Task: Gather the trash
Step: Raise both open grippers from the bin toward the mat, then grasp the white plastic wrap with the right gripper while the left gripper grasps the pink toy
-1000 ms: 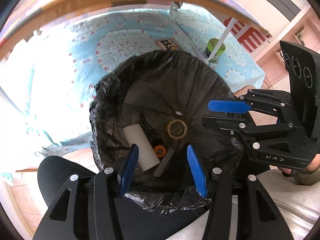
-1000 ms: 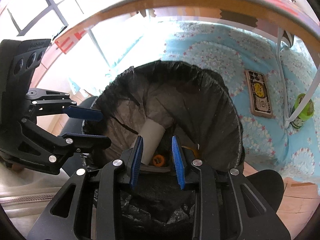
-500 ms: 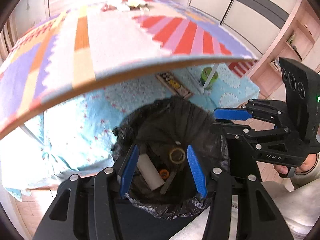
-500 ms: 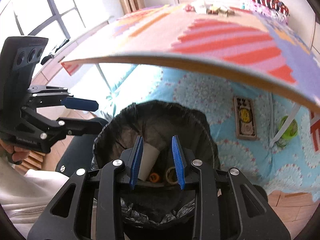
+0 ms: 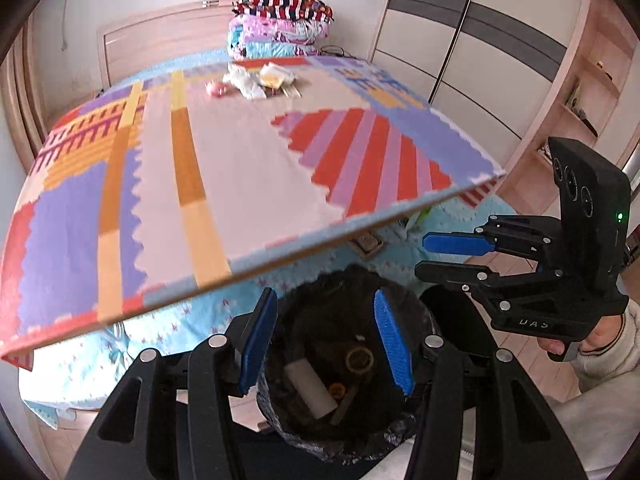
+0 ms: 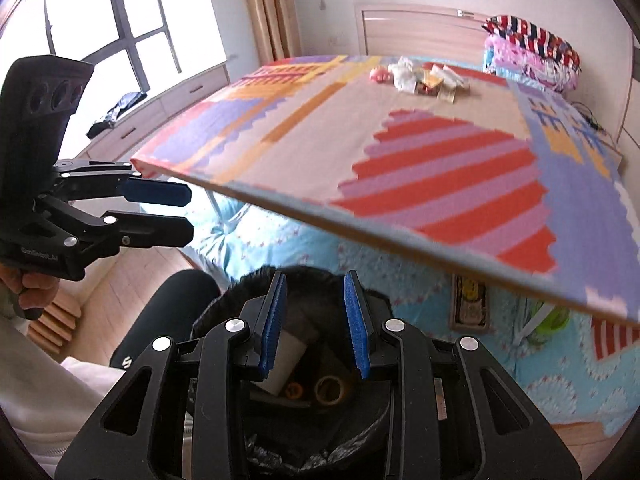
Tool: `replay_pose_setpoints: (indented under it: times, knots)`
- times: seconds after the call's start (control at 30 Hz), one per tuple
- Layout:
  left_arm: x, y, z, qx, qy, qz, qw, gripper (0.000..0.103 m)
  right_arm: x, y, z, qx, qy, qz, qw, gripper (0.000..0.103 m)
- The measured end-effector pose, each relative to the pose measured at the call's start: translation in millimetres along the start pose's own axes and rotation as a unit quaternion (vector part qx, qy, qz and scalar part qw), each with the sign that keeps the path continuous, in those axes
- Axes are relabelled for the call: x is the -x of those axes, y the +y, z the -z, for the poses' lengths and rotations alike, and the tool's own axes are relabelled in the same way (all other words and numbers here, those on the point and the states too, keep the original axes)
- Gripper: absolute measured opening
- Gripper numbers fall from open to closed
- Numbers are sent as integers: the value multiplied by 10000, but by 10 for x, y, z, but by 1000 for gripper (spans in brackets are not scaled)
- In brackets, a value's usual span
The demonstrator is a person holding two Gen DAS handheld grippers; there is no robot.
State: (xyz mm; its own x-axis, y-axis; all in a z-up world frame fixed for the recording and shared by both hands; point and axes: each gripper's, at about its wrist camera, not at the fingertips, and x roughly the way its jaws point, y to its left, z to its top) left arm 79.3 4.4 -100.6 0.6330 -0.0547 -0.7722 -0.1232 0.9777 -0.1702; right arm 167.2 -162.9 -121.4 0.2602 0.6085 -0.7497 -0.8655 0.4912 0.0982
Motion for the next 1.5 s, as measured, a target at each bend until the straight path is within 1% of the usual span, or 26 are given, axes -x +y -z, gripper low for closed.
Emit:
replay_pose_setpoints:
  times: [0.13, 0.23, 0.3, 0.47, 0.77, 1.0, 1.23, 1.37, 1.43, 1.5]
  knots:
    - [35, 49, -125, 15, -125, 30, 9999, 49, 36, 9, -150, 144, -132, 3, 9998, 30]
    - [40, 108, -238, -12, -199, -53, 9998, 49, 48, 2, -275, 228, -210, 26, 9995, 30]
    - [52, 163, -310, -10, -253, -171, 9995, 49, 43, -12, -352, 277, -254, 44, 9993, 30]
    - [21, 284, -483, -58, -327, -275, 9991, 49, 3, -89, -546, 339, -343, 88, 9988, 30]
    - [-196, 654, -893, 124, -351, -476, 9982, 49, -118, -219, -889, 379, -494, 186, 9979, 30]
    - [-395, 961, -1303, 190, -417, -555, 9974, 49, -355, -383, -1183, 359, -473, 227, 9980, 31]
    - [-637, 1266, -1723, 380, -472, -421, 9973, 49, -605, -547, -1485, 335, -467, 268, 9980, 31]
    - [-819, 1420, -1933, 519, -413, -338, 9972, 49, -754, -630, -1639, 334, -388, 407, 9979, 31]
    - [-912, 1496, -2016, 612, -379, -204, 9972, 49, -830, -667, -1714, 326, -381, 410, 9979, 31]
    - [-1022, 1568, -2088, 706, -322, -161, 9969, 49, -903, -697, -1771, 321, -372, 439, 9978, 31]
